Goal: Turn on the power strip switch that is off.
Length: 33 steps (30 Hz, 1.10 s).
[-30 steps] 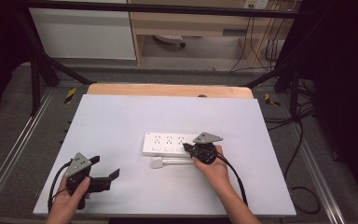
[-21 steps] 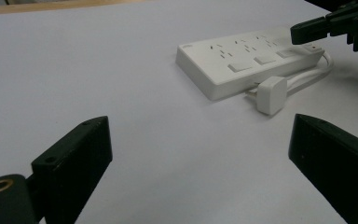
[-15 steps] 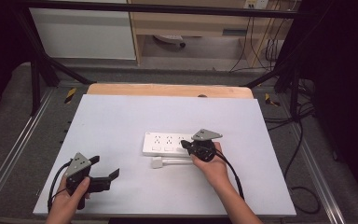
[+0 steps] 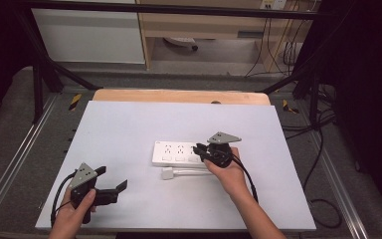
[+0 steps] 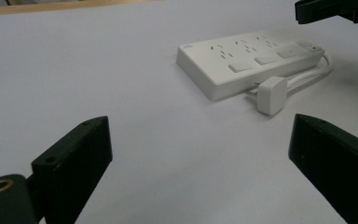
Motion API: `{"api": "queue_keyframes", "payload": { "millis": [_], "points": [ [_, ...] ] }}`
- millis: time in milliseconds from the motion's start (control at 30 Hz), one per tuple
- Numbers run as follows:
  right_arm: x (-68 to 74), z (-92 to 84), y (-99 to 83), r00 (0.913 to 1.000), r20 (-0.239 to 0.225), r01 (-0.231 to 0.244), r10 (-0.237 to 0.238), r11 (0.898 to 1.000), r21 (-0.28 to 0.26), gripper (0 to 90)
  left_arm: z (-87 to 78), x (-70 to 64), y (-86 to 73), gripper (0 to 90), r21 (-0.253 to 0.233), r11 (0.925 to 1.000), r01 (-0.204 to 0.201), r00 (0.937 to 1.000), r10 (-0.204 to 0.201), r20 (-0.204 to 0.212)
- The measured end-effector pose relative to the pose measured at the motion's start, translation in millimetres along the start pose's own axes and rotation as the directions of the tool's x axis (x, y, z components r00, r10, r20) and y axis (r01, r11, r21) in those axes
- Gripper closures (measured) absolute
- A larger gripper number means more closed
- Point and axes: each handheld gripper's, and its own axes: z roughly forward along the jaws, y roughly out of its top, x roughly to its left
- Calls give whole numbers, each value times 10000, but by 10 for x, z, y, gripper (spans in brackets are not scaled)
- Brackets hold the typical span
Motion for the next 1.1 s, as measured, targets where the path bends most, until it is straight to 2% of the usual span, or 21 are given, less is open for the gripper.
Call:
{"api": "queue_keyframes", "payload": {
  "millis": [33,100,133,200,267,300,333,400,467,500,667,800,1100],
  "points": [
    [-17,-25,31,10000,0,8,-8,10000,-50,641,7,-4,-2,61,-35,10000,69,10000,-69,50],
    [-34,-45,57,10000,56,-71,72,10000,-54,564,11,-3,-2,61,-22,10000,86,9999,-86,57],
    [-34,-45,57,10000,56,-71,72,10000,-54,564,13,-2,-3,61,-21,10000,89,9999,-89,46],
    [-69,-62,92,9994,242,-235,235,9997,-4,443,12,-3,-3,61,-23,9999,99,9999,-99,39],
    [-87,-78,115,9989,350,-308,310,9995,-42,369,11,-3,-5,61,-16,9999,103,9999,-103,43],
    [-87,-78,115,9989,350,-308,310,9995,-42,369,12,-3,-5,61,-16,9999,111,9999,-111,32],
    [-107,-90,141,9984,285,-494,495,9988,-52,296,13,-3,-6,61,-9,9999,134,9999,-134,33],
    [-112,-100,161,9981,423,-445,446,9990,-39,220,14,-2,-6,61,2,9999,138,9999,-138,23],
    [-111,-104,169,9980,469,-421,425,9991,-91,195,16,1,-7,61,14,9999,134,9999,-134,20],
    [-120,-116,186,9974,522,-499,504,9987,-108,137,17,2,-8,61,29,9999,147,9999,-147,23],
    [-143,-153,225,9957,693,-590,607,9979,-268,65,15,7,-10,60,25,9999,160,9999,-160,12],
    [-151,-199,257,9959,742,-482,514,9979,-437,31,12,10,-11,59,24,9999,149,9999,-149,-6],
    [-180,-328,318,9948,895,-408,487,9953,-880,33,5,13,-11,59,0,9999,164,9999,-164,-7]
  ]
}}
